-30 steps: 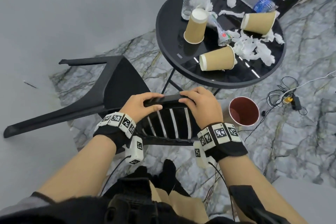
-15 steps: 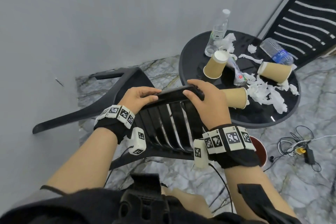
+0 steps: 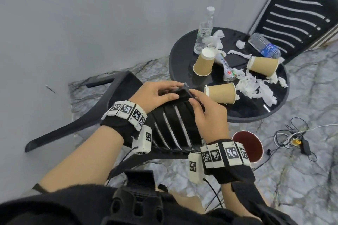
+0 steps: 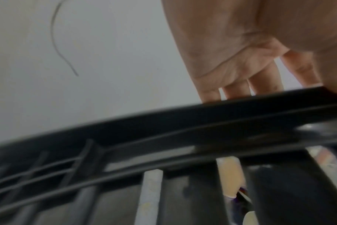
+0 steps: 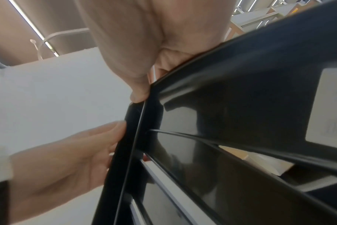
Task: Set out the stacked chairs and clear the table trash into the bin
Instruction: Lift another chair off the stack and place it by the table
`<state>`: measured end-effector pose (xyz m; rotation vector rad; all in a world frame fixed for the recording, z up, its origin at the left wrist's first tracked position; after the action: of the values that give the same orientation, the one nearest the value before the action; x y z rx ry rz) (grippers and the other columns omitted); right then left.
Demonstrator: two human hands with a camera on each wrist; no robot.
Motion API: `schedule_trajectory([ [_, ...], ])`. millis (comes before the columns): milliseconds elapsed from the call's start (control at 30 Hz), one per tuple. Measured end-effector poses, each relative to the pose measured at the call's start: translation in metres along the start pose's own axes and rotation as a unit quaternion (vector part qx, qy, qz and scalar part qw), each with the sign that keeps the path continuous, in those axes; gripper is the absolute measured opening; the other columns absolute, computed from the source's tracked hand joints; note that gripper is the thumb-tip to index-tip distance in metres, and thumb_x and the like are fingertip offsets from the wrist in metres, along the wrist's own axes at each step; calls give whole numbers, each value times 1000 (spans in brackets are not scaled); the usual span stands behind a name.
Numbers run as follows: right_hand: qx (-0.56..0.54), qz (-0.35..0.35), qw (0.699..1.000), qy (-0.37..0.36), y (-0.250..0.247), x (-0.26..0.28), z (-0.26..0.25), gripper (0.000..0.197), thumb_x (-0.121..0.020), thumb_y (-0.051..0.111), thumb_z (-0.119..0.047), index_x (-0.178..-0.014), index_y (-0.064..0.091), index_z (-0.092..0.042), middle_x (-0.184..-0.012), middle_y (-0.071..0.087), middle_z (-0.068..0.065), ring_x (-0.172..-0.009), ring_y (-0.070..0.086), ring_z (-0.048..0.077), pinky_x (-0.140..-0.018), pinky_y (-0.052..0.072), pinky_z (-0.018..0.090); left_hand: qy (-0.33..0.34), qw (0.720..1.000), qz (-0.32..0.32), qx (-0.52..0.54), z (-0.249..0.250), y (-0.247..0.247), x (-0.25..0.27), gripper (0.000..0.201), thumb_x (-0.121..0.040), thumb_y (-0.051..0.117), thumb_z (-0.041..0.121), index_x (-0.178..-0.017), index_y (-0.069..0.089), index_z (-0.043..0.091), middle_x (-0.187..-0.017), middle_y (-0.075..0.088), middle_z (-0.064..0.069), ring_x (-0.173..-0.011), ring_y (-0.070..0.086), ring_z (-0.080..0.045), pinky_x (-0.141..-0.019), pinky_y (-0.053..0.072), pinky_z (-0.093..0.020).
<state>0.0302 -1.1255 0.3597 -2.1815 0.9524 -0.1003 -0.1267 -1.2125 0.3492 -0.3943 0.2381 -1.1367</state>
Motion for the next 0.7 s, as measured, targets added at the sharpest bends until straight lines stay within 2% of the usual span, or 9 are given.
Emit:
schedule_trajectory([
  [133, 7, 13, 999, -29, -16, -7, -16, 29, -95, 52, -28, -121, 62, -20, -103, 72, -2, -95, 65, 14, -86, 51, 33, 17, 997, 35, 67, 19, 1, -4, 34, -84, 68, 23, -110, 66, 44, -114, 69, 12, -112, 61, -5, -104, 44, -36],
  [233, 8, 32, 998, -48, -31, -15, -30, 27, -93, 55, -30, -117, 64, -20, -97, 73, 1, -90, 67, 19, -81, 52, 40, 18, 989, 86, 116, 28, -8, -3, 29, -84, 68, 19, -102, 70, 41, -105, 73, 10, -105, 65, -8, -99, 47, -32],
  [267, 9, 35, 998, -54, -34, -18, -35, 26, -92, 57, -30, -115, 65, -20, -95, 74, 0, -88, 67, 18, -80, 53, 38, 21, 987, 101, 125, 31, -11, -3, 27, -85, 67, 18, -102, 71, 38, -103, 73, 9, -102, 66, -8, -96, 49, -30],
  [367, 4, 14, 999, -33, -37, -36, -48, 23, -88, 61, -37, -107, 67, -25, -93, 73, -6, -85, 65, 7, -76, 51, 21, 17, 979, 137, 150, 33, -20, -3, 22, -87, 65, 16, -105, 71, 27, -102, 74, 4, -100, 68, -11, -90, 50, -27],
  [433, 13, -6, 999, -34, -37, -45, -53, 24, -87, 61, -42, -105, 65, -28, -95, 72, -9, -85, 64, 7, -78, 51, 26, 17, 974, 162, 155, 31, -29, -2, 21, -87, 65, 16, -105, 72, 24, -103, 74, 2, -100, 68, -13, -90, 51, -29],
  [500, 23, -8, 999, -47, -41, -47, -52, 23, -87, 59, -44, -106, 63, -31, -96, 71, -11, -85, 63, 6, -80, 52, 33, 19, 966, 198, 168, 31, -42, 1, 20, -87, 65, 15, -104, 72, 22, -97, 75, 6, -95, 69, -11, -85, 52, -25],
  [600, 1, -4, 999, -48, -42, -43, -43, 25, -87, 60, -43, -109, 63, -32, -99, 67, -17, -83, 59, -5, -83, 49, 25, 8, 954, 256, 156, 27, -66, 10, 20, -86, 66, 15, -106, 71, 18, -92, 74, 11, -88, 70, -7, -82, 54, -23],
  [667, -24, 21, 998, -60, -38, -42, -42, 24, -86, 63, -39, -107, 65, -28, -96, 65, -19, -77, 56, -9, -83, 47, 21, 5, 959, 248, 137, 26, -77, 16, 21, -86, 66, 15, -106, 71, 20, -96, 74, 8, -91, 69, -7, -90, 53, -27],
  [700, -41, 40, 996, -66, -35, -42, -44, 20, -86, 63, -37, -102, 67, -26, -93, 67, -18, -80, 59, -6, -84, 50, 25, 6, 963, 238, 123, 27, -80, 20, 22, -86, 66, 14, -107, 70, 20, -98, 73, 7, -93, 68, -5, -93, 52, -27],
])
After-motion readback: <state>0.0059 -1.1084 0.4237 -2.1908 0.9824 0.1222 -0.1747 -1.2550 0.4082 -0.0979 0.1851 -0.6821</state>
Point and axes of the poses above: each hand's wrist, its own x-axis away from the middle knuckle, its own y-axis out of the palm, z = x × y, the point moved 5 cm from there along -x, towards the middle knuckle
